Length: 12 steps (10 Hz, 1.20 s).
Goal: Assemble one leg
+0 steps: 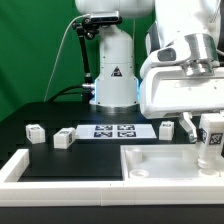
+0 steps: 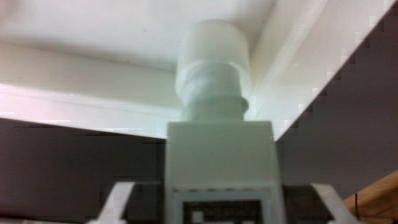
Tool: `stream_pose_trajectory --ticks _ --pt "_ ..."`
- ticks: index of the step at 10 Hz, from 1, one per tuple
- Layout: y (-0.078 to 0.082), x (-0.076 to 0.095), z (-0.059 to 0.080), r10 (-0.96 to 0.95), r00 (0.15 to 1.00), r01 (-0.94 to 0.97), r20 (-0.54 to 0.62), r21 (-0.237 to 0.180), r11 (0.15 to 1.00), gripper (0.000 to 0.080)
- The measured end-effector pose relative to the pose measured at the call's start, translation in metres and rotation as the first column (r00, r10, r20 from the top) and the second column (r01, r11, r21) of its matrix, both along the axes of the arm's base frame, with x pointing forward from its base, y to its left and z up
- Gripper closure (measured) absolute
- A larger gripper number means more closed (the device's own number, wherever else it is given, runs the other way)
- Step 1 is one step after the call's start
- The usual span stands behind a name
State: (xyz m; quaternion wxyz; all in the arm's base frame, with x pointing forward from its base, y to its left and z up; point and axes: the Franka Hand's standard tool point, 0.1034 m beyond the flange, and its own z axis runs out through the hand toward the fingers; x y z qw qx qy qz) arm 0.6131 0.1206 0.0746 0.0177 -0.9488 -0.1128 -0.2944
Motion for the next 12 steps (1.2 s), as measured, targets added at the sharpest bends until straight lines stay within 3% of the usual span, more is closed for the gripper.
stream_pose_trajectory --ticks 6,12 --pt "-0.002 -0.002 -0.015 -0.004 1.000 0.004 -0.015 -0.002 1.000 0.0512" --pt "-0.013 0.000 -0.016 -0.026 0.999 0.026 -0.018 0.008 1.000 0.0503"
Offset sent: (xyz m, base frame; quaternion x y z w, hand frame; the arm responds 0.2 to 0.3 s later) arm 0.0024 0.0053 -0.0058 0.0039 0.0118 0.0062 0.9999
